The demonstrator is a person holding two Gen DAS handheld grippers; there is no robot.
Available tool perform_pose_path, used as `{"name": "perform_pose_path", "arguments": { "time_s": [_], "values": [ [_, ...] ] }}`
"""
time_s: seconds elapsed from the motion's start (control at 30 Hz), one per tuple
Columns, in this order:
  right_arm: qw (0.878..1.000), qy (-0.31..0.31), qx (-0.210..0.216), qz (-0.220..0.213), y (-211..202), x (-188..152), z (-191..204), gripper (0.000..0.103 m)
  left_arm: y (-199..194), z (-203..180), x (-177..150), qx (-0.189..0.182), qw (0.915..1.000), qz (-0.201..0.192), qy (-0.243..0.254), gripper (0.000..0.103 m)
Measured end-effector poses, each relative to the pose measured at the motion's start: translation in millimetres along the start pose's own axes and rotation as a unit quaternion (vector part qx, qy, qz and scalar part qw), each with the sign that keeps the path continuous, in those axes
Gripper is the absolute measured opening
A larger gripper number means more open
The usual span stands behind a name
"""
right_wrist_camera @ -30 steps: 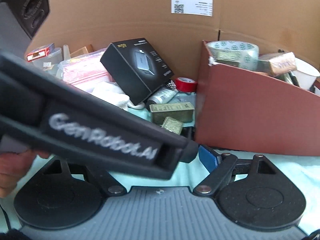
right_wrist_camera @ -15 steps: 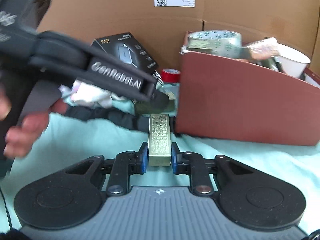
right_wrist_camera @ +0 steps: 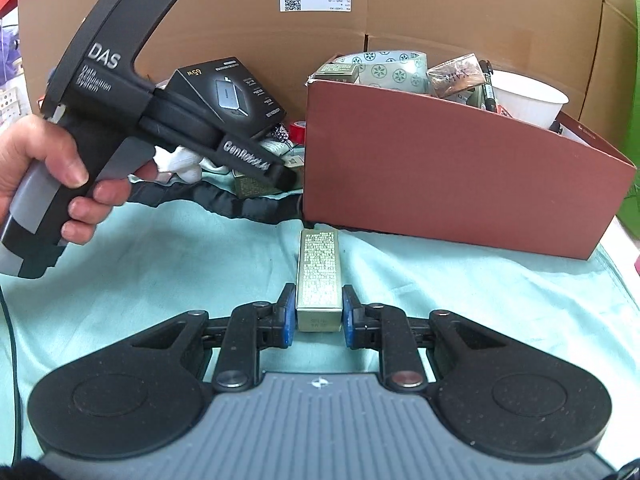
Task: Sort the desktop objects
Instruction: 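Close the left tool on the olive-green box while the right tool closes on the gold bar, then carry the olive-green box with the left tool while the right tool carries the gold bar to the brown box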
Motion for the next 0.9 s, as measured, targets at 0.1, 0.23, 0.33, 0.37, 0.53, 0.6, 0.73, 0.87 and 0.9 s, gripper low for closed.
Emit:
{"name": "perform_pose_path", "arguments": {
  "time_s": [0.1, 0.23, 0.33, 0.37, 0.53, 0.6, 0.73, 0.87, 0.9],
  "values": [
    [1.000, -0.001, -0.001, 0.002, 1, 0, 1, 0.022, -4, -1, -12, -0.036, 0.9987, 0.022, -0.026, 0.022],
    [1.000, 0.004, 0.001, 0.002, -6, -4, -4, 0.022, -16, -14, -21, -0.041, 0.9985, 0.020, -0.031, 0.022],
    [1.000, 0.006, 0.001, 0.002, -6, -4, -6, 0.022, -15, -19, -17, -0.037, 0.9986, 0.018, -0.032, 0.033],
    [1.000, 0.009, -0.001, 0.001, -5, -3, -6, 0.023, -13, -21, -15, -0.031, 0.9990, 0.018, -0.028, 0.038],
    [1.000, 0.010, -0.002, -0.005, -2, 2, -6, 0.023, -5, -25, -13, -0.025, 0.9994, 0.022, -0.015, 0.036],
    [1.000, 0.010, 0.000, -0.006, -2, 2, -7, 0.023, -8, -25, -14, -0.024, 0.9993, 0.023, -0.014, 0.032],
    [1.000, 0.012, 0.003, -0.004, 2, 0, -9, 0.022, -8, -26, -14, -0.020, 0.9994, 0.024, -0.014, 0.028],
    [1.000, 0.025, 0.004, -0.005, -2, -1, -10, 0.022, -15, -31, -14, -0.025, 0.9994, 0.022, -0.015, 0.022],
    [1.000, 0.029, 0.005, -0.007, -4, -2, -11, 0.022, -17, -31, -15, -0.028, 0.9993, 0.018, -0.019, 0.022]
  ]
}}
Point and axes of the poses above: each gripper's, at about its wrist camera, not at the fingertips, and y roughly the way its jaws point, z to its left, x to its top, the point moved 4 cm from there along y, roughly the way its jaws point, and after that the axes turned 5 degrees about y, right-handed, at the moved point
